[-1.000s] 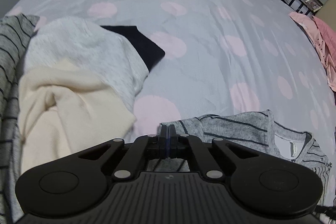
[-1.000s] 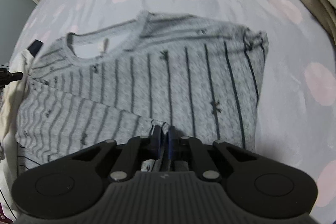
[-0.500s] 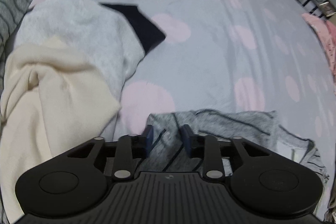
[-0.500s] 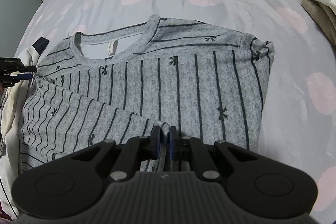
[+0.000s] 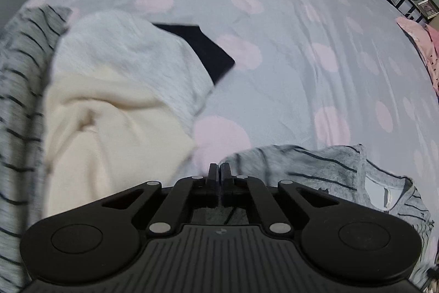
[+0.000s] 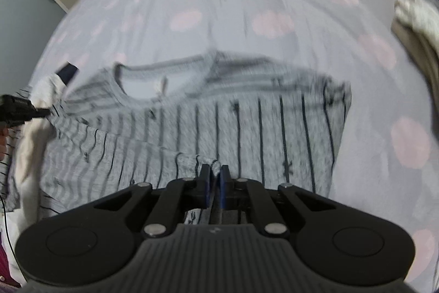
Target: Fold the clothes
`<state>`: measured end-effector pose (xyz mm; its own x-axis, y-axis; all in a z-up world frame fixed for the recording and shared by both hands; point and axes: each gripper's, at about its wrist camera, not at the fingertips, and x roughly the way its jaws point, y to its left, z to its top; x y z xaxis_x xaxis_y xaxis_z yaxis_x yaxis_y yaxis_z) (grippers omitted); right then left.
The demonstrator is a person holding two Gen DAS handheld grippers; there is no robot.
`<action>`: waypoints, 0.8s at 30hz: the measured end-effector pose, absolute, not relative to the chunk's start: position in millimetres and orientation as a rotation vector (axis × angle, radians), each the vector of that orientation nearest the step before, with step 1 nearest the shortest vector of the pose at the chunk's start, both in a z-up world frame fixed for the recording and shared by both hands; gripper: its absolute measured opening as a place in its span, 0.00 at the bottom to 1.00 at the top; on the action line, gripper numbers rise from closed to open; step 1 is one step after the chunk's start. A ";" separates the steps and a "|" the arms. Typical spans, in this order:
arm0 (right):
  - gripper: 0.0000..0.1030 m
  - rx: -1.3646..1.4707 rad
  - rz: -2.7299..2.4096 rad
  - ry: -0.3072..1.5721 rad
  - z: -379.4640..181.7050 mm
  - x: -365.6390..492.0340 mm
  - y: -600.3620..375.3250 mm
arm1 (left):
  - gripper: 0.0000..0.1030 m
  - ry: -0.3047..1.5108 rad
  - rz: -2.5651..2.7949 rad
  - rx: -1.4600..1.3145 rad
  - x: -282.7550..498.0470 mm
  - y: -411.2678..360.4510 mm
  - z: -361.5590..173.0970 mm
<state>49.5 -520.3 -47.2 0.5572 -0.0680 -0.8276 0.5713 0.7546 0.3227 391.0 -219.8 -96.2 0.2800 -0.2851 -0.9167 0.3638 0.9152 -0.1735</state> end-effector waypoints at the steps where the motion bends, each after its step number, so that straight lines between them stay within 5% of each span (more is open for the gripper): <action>1: 0.07 0.617 -0.406 0.900 -43.1 49.0 -520.8 | 0.00 1.209 -0.434 0.080 392.9 -217.3 -92.7; 13: 0.14 0.538 -0.519 0.856 -71.9 90.1 -535.6 | 0.02 1.162 -0.460 0.096 397.5 -224.3 -106.8; 24: 0.33 0.714 -0.504 0.890 -90.1 55.3 -539.2 | 0.43 1.151 -0.615 0.272 316.2 -198.0 -106.0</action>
